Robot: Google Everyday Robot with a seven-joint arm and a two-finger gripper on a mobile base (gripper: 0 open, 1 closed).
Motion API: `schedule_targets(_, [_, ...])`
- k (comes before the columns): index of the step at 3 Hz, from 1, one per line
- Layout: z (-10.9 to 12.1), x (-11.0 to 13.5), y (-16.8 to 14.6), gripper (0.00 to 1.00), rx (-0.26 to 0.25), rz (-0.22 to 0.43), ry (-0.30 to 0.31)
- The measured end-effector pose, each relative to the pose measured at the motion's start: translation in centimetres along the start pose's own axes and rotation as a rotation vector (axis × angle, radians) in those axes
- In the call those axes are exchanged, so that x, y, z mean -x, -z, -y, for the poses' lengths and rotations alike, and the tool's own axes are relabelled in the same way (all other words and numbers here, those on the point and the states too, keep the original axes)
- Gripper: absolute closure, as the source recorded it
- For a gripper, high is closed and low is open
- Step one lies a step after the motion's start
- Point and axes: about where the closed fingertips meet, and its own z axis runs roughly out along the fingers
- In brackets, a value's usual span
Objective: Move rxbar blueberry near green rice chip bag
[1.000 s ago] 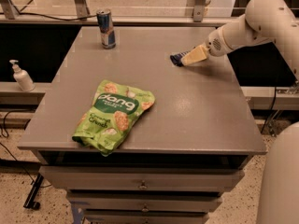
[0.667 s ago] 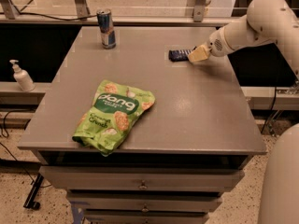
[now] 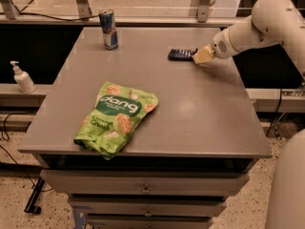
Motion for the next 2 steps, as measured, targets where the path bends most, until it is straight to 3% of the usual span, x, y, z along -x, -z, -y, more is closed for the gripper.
schedule_targets(2, [-3.7, 3.0, 2.5, 1.00, 0.028, 0.042, 0.005])
